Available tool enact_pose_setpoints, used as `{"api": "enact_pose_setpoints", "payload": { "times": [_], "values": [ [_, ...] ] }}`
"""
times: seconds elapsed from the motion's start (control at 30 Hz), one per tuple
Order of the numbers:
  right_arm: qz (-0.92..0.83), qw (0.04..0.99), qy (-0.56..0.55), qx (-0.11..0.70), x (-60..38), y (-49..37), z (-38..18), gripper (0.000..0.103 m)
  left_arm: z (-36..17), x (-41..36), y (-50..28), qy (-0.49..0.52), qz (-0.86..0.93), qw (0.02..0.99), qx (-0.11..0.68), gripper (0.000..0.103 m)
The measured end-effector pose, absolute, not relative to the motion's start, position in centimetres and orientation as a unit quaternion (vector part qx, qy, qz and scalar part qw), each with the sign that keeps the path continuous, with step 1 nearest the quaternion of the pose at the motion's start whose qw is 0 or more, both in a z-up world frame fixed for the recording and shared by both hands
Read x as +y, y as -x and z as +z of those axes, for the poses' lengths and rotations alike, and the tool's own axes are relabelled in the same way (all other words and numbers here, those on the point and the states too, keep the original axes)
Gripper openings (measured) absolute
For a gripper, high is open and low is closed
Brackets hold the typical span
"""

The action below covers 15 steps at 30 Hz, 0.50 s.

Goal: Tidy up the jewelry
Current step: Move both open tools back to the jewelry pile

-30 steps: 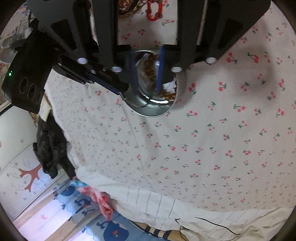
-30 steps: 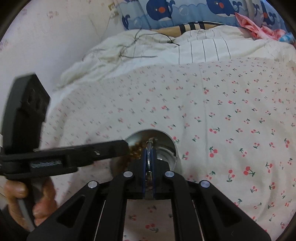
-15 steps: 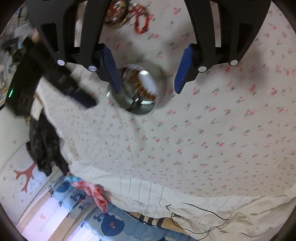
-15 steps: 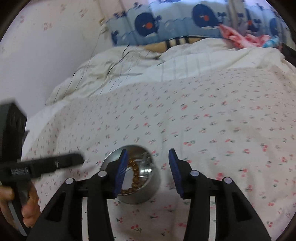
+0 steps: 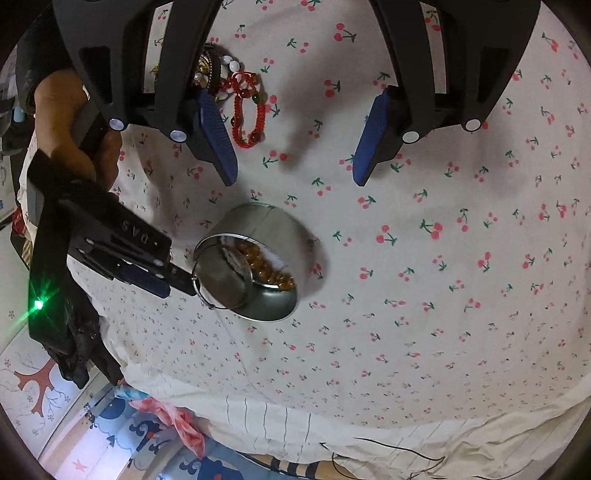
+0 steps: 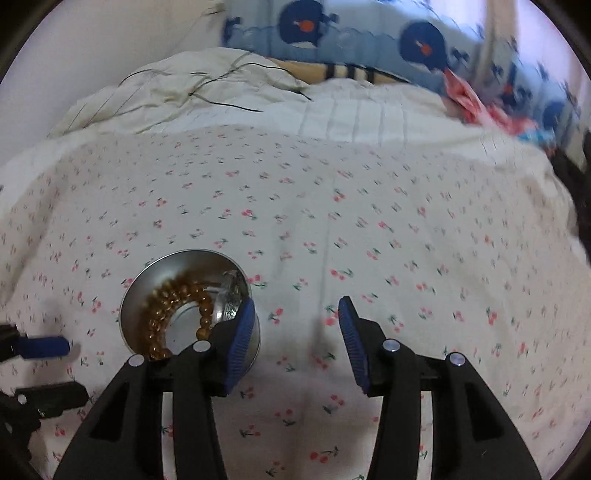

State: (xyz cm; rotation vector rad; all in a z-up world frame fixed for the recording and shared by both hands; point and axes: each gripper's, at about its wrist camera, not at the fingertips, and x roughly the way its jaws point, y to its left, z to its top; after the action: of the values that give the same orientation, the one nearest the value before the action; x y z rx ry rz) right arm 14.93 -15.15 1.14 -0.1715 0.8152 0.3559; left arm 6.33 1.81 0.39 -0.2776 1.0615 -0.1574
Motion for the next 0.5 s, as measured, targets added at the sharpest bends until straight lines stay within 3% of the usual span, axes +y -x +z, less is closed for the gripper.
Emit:
{"api": "enact_pose_setpoints", "payload": {
  "times": [0.17, 0.5],
  "values": [
    [0.196, 0.904, 0.143, 0.351, -13.2, -12.9, 2.3, 0.064, 0.6, 2.3, -6.3, 0.133, -0.073, 0.850, 0.504, 0.067],
    [0.217, 0.902, 0.116, 0.355, -13.6, -13.4, 2.7, 0.068, 0.0, 1.6, -6.7, 0.108, -0.074, 0.842, 0.523, 0.069]
  ]
}}
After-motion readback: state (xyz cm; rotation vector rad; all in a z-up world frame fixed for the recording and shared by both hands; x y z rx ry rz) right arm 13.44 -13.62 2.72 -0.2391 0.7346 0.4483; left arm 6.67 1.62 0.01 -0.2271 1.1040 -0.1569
